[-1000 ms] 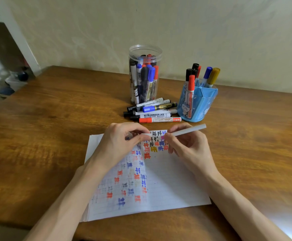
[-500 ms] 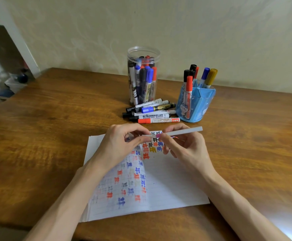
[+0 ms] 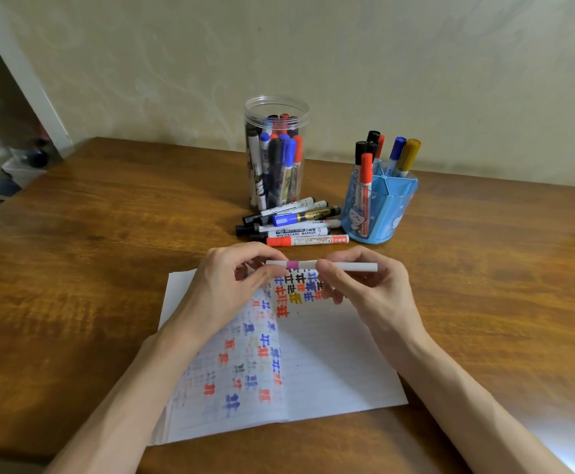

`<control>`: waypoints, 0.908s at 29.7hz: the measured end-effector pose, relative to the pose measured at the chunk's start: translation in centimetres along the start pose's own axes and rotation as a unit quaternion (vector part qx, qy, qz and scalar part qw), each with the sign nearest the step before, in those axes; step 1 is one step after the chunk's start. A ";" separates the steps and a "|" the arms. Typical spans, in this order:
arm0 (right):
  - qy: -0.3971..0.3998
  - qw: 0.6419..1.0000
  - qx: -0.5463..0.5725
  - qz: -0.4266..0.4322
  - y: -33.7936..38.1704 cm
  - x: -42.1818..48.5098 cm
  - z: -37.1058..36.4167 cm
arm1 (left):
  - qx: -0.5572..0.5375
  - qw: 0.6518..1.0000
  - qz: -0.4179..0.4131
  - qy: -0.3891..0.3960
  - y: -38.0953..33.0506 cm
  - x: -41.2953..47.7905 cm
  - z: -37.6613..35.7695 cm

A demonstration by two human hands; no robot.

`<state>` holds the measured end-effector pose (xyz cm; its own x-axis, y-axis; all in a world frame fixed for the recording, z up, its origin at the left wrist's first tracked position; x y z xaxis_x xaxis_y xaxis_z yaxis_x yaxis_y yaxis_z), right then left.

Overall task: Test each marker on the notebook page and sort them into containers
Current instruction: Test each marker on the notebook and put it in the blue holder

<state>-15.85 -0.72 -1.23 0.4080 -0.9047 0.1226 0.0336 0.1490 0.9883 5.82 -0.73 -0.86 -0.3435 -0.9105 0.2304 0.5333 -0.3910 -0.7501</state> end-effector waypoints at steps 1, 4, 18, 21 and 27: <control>0.014 1.000 0.003 -0.004 0.0 0.0 0.1 | 0.000 1.000 -0.002 -0.004 0.1 0.0 0.1; 0.039 0.998 -0.044 -0.009 -0.1 0.2 0.1 | 0.011 1.000 -0.016 -0.014 0.1 -0.1 0.1; 0.036 0.992 -0.113 0.045 -0.7 0.3 -0.2 | 0.028 0.999 -0.012 -0.043 0.0 -0.2 -0.1; 0.038 0.992 -0.117 0.041 -1.0 0.4 -0.2 | 0.027 0.999 0.003 -0.040 0.3 -0.1 -0.3; 0.026 0.993 -0.104 0.044 -0.9 0.4 -0.7 | 0.040 0.997 0.019 -0.056 0.3 -0.1 -0.2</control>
<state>-15.09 -0.94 -2.15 0.4632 -0.8639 0.1976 0.1806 0.3103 0.9333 5.85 -0.69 -1.25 -0.2359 -0.9324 0.2739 0.6057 -0.3615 -0.7088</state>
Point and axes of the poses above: each hand's wrist, its own x-axis towards the middle knuckle, its own z-axis out of the back of the hand, y = z × x, the point moved 5 cm from there along x, towards the middle knuckle, and after that the axes turned 15 degrees about y, right-handed, at the moved point
